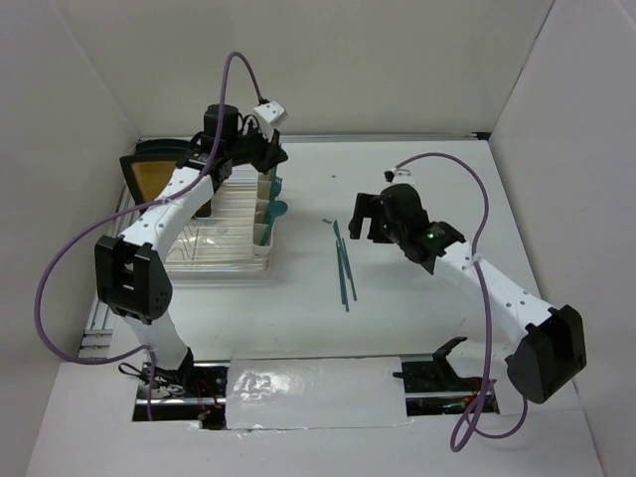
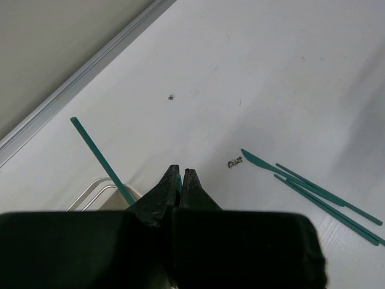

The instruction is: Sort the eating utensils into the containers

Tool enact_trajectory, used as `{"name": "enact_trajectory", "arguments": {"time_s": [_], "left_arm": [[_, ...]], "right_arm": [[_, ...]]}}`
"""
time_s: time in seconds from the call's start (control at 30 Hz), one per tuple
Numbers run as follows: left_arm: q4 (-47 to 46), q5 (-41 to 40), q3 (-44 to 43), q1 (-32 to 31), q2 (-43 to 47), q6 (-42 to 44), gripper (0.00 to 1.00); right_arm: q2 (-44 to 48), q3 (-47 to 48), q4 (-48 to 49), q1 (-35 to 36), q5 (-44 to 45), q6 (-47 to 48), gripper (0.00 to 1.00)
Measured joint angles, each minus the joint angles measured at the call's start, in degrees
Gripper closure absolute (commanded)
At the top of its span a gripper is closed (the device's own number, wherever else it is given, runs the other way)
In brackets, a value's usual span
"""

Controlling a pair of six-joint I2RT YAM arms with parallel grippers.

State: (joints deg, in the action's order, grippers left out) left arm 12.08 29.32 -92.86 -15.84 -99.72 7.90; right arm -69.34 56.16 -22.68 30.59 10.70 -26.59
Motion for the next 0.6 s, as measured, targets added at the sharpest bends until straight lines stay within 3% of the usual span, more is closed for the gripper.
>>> {"name": "enact_trajectory", "arguments": {"time_s": [0.03,0.1,0.17,0.2,0.3,0.6], "left_arm": [[0.2,-0.5,0.0,-0.2,-0.2,0.4,0.83],[0.8,-1.4,-0.3,-0.7,-0.4,1.2,0.77],[2.3,-2.0,-1.5,-1.3,-0.8,1.1,0.65],[2.9,-2.3,-2.3,-1.5,-1.0,1.2,0.49],[3.9,-3.6,-4.1,-2.1,-1.2,0.7,0.14],[5.4,-6.1,-5.0,-1.8,5.7,-4.5,0.12]], "right_arm": [[-0.2,-0.2,0.0,0.0,-0.3,-0.1,0.02],[-0.6,-0.7,0.1,0.0,-1.0,-0.4,0.05],[-0.8,-1.6,0.4,0.0,-1.6,-0.6,0.08],[-0.8,-2.2,0.6,0.0,-1.9,-0.7,0.09],[-0.8,-3.8,1.0,0.0,-2.7,-0.9,0.12],[-3.3,-7.5,2.3,0.6,-4.7,-1.0,0.25]]}}
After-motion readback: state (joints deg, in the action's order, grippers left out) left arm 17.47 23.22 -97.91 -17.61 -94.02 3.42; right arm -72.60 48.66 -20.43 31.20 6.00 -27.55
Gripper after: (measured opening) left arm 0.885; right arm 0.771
